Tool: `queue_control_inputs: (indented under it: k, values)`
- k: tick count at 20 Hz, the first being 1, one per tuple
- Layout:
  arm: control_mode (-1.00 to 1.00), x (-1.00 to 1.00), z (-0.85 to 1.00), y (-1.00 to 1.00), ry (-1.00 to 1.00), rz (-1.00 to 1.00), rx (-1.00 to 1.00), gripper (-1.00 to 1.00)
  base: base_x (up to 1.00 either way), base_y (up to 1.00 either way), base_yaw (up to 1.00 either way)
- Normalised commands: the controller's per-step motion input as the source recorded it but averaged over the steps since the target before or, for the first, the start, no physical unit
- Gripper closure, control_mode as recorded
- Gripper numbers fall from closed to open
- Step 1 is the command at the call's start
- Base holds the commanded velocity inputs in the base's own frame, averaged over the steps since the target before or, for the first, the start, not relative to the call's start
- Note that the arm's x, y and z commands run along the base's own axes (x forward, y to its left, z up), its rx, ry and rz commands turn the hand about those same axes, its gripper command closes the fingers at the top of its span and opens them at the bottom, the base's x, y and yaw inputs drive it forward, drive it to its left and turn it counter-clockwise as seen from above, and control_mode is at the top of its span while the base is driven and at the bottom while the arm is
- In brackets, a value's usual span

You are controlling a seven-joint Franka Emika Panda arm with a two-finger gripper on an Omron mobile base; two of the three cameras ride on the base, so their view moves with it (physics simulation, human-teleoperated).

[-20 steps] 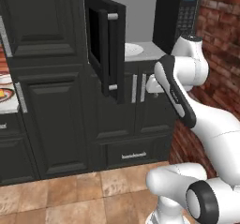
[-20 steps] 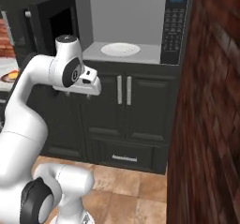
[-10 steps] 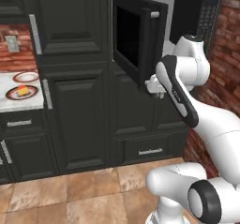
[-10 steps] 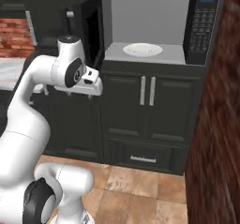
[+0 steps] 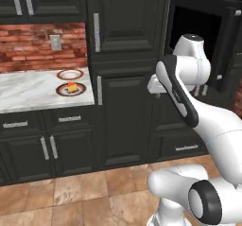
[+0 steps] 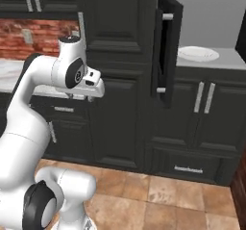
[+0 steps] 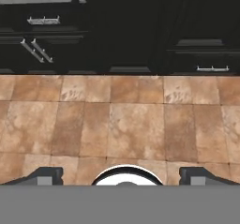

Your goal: Pick the cheese from the counter and place it in the microwave.

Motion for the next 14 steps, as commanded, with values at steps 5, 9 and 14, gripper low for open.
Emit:
queue_control_inputs:
  k: [5,9,14]
  values:
    - [1.0,0.0,0.0,0.0,0.0,0.0,0.0,-1.0,0.41,1.0,0.02]
    - [1.0,0.0,0.0,0.0,0.0,0.0,0.0,-1.0,0.75,0.83,0.01]
    - [1.0,0.0,0.0,0.0,0.0,0.0,0.0,-1.0,1.0,0.3,0.0]
